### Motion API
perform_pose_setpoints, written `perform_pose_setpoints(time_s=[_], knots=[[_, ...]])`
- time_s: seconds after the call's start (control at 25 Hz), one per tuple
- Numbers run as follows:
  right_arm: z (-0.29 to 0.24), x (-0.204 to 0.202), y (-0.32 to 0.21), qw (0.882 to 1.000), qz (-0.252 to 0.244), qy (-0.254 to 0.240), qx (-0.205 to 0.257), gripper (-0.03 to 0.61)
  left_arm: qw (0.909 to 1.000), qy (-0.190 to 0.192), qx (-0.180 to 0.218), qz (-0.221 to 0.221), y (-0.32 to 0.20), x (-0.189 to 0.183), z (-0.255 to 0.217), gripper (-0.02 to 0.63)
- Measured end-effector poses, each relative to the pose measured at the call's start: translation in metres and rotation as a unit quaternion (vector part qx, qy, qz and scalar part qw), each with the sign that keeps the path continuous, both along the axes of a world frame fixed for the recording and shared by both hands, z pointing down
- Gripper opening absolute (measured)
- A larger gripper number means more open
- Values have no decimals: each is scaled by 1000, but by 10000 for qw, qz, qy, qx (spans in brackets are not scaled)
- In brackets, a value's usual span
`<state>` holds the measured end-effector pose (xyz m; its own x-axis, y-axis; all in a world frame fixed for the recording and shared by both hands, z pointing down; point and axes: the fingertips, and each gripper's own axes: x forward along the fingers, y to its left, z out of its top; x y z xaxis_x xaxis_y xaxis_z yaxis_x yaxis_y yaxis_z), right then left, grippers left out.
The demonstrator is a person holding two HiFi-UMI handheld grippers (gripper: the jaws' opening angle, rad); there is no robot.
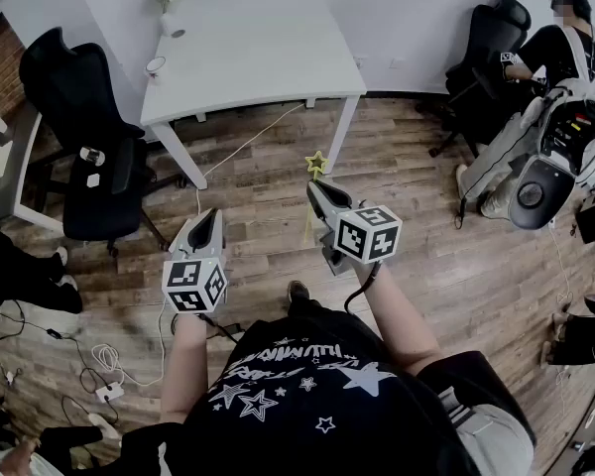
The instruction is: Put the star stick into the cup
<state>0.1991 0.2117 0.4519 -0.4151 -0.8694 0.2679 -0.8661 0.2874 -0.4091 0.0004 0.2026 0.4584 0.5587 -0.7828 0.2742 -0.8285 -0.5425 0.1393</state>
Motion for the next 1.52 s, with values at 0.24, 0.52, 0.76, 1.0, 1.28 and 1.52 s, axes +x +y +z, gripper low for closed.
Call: perform_pose_setpoints(time_s=[0.24,0.52,0.76,1.0,1.28,1.52], knots=[[2,8,-10,10000,-28,5,-30,20,10000,-3,-44,-24,-11,8,2,3],[9,15,-21,9999,-88,-19,-99,20,9999,-46,-107,-22,-20,19,7,3],[14,32,-42,9998,-114,-139,-55,20,9995,-201,-200,-107,-26,29,18,3],[13,39,-67,9987,-441,-255,53,20,9986,-334,-175,-364,-41,29,23,3],[23,29,-89,9969,-721,-310,-62,20,9981,-279,-125,-534,-54,27,17,3],[24,14,-115,9953,-924,-275,-74,20,9976,-265,-73,-643,-79,15,14,3]])
